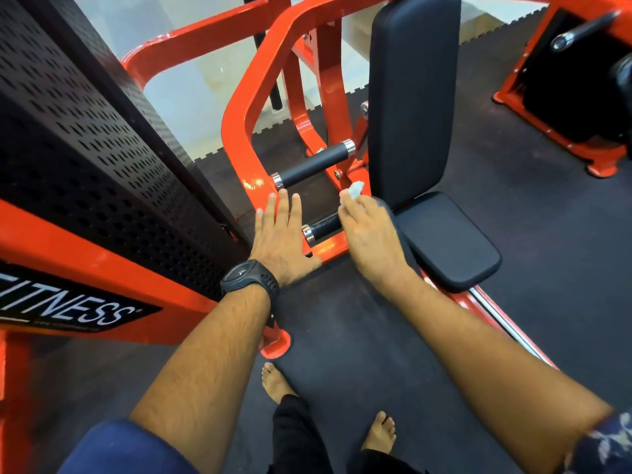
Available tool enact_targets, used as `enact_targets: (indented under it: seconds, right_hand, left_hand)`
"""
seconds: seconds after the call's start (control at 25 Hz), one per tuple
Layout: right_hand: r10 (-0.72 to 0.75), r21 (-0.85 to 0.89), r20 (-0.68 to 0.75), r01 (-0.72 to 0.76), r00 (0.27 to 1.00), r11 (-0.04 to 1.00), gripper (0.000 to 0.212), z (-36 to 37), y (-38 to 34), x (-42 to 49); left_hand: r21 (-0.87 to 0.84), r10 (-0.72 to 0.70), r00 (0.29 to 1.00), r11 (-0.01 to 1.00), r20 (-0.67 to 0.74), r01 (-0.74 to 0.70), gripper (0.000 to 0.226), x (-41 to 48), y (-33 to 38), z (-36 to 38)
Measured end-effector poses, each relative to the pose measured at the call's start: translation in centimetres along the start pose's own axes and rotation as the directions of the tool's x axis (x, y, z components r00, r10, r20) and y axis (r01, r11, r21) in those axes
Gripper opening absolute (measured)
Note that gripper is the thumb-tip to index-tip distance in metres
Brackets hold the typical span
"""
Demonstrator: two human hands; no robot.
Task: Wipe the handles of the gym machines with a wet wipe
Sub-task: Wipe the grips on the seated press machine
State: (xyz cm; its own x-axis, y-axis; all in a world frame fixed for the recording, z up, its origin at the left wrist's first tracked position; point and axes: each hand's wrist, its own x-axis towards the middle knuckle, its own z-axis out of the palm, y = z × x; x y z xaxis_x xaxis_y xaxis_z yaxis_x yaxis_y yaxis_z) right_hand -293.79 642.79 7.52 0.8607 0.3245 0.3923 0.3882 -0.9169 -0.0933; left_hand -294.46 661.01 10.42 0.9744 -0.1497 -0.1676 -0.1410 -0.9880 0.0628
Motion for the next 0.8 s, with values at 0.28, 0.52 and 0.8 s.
enact_targets:
  seconds: [0.28,0.52,0.8]
  right_hand:
    - [0.355,0.254,0.01,-0.346,0.935,0.903,0.021,-1.9,-1.3,1.2]
    - [0.0,0.275,0.157,-0.043,0.988,0.961,0.044,-1.5,-1.2,0.3]
    - [-0.01,0.066,0.202,-0.003,0.979,0.998,0.035,-1.6,1.3,1.2]
  left_hand:
    - [-0.007,0.007,1.0,1.0,0.005,-0.006,0.12,-0.1,-0.1,-0.2]
    - [-0.014,0.016,1.0,1.0,-0.006,-0.017,0.12,0.1,-0.1,-0.1]
    - [-0.017,0.017,1.0,1.0,-0.012,-0.017,0.119,0.0,-0.1,0.1]
